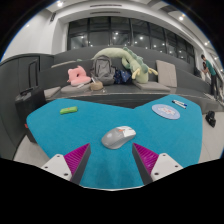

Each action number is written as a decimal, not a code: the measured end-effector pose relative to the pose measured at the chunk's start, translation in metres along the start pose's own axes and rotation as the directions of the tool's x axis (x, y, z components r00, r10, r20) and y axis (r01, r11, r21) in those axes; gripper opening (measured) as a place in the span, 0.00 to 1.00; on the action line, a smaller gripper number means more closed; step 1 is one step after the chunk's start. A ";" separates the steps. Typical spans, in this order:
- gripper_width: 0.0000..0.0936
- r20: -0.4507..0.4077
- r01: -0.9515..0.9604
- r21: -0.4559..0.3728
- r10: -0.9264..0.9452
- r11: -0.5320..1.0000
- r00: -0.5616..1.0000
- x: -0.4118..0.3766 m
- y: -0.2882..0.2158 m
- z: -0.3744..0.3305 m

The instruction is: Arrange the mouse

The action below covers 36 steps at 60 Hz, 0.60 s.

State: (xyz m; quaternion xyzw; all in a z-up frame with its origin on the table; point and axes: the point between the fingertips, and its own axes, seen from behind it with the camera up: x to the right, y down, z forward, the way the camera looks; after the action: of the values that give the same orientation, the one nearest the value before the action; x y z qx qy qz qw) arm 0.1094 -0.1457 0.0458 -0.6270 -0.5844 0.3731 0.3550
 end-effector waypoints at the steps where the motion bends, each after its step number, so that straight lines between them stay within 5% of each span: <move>1: 0.91 -0.001 -0.005 -0.003 0.005 1.000 1.000 0.000 0.000 0.005; 36: 0.92 -0.048 -0.026 -0.121 0.021 0.992 0.999 0.015 -0.014 0.149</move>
State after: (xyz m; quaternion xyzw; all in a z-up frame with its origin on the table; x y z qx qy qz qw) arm -0.0286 -0.1288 -0.0125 -0.6628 -0.5902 0.3263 0.3255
